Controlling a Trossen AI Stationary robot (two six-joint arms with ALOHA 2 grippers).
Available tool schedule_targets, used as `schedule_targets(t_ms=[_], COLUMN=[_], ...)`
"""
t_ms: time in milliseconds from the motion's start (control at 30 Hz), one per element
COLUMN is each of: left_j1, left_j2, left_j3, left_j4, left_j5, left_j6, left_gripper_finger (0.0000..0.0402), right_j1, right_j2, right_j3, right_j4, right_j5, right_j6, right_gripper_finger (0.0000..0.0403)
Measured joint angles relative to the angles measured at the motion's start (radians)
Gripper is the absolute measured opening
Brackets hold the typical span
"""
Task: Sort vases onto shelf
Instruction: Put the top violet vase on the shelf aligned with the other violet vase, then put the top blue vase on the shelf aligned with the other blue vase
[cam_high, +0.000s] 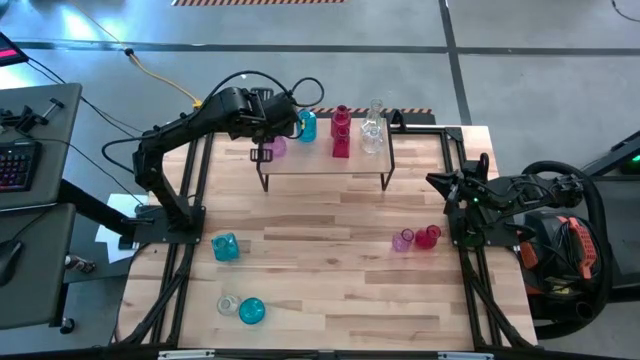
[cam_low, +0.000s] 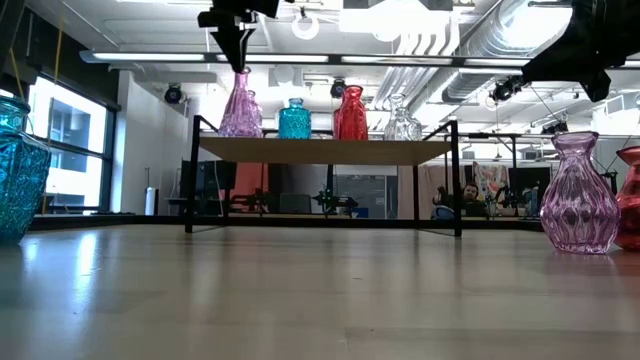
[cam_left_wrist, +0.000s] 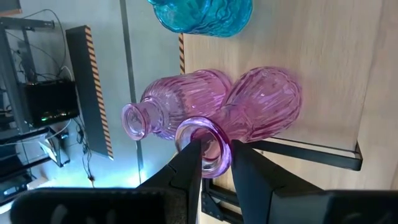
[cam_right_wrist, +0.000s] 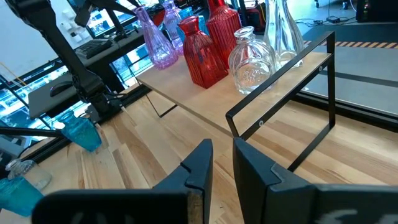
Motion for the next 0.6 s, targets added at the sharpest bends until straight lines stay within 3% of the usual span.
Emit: schedule_targets(t_ms=[600], left_j1=[-0.004], left_j2=[-0.012], left_j3=[0.049], left_j4=[-0.027], left_j5=[-0.036], left_j6=[-0.03], left_gripper_finger=[0.0076], right_j1=[0.0], right_j2=[0.0], right_j3=[0.0], right_j4=[0.0], right_j5=[0.0], right_j6=[0.0], right_gripper_finger=[0.0044])
